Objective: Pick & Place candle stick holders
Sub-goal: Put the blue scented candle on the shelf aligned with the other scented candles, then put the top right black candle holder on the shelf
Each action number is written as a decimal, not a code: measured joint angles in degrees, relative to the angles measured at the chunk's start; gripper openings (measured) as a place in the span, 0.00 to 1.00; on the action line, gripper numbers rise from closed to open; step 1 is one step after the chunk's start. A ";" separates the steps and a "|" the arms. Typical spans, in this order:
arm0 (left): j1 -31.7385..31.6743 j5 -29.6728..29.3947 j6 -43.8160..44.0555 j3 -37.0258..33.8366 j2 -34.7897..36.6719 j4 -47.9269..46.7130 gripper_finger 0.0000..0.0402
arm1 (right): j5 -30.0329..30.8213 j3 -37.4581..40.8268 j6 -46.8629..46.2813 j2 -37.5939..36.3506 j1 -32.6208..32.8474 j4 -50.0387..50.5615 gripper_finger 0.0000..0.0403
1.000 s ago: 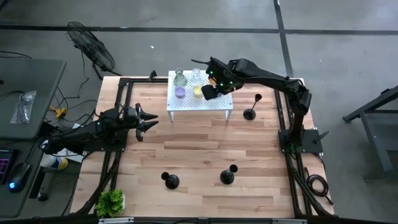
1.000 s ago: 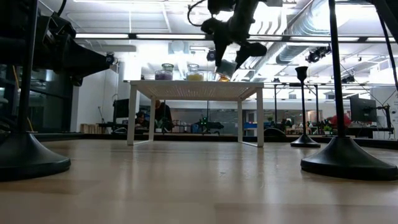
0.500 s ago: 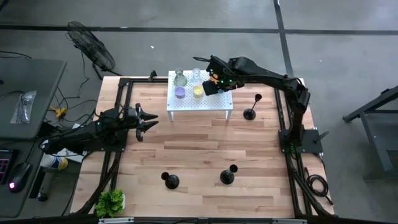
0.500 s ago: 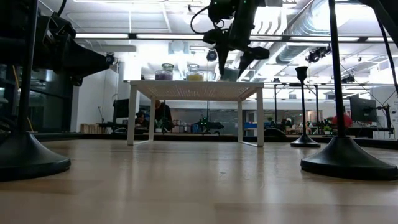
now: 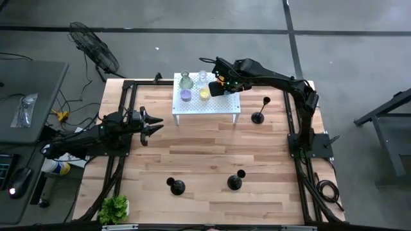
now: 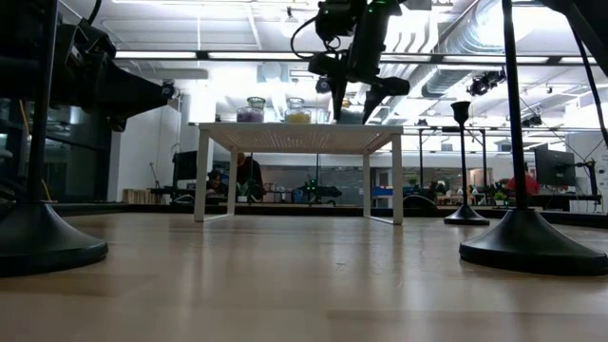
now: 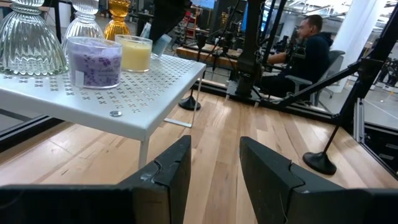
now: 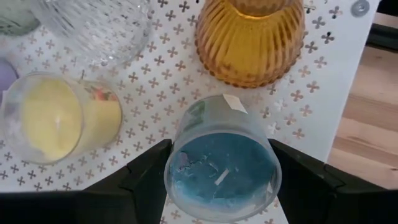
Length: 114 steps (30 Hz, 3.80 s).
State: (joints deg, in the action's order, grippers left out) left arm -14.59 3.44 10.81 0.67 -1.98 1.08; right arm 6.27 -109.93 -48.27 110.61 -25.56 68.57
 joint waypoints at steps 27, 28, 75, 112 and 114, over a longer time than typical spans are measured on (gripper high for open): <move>-0.02 -0.02 -0.02 0.00 0.00 0.00 0.33 | -0.20 0.02 0.92 0.00 -0.48 0.01 0.59; -0.02 -0.02 0.00 0.00 0.00 -0.02 0.33 | -0.20 0.02 0.94 0.00 -0.48 0.01 0.59; -0.02 -0.02 0.00 0.00 0.00 0.00 0.33 | -0.20 0.07 5.28 0.87 -0.70 -3.27 0.66; 0.00 -0.04 -0.01 0.00 0.00 0.00 0.33 | 8.17 0.04 -3.92 -9.37 8.50 13.39 0.83; -0.02 -0.04 -0.01 0.00 0.00 -0.01 0.33 | 9.68 0.04 -6.14 -10.44 9.18 16.04 0.83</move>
State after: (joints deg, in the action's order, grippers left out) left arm -14.61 3.40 10.80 0.67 -1.98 1.07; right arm 15.95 -109.89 -54.41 100.17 -16.39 84.61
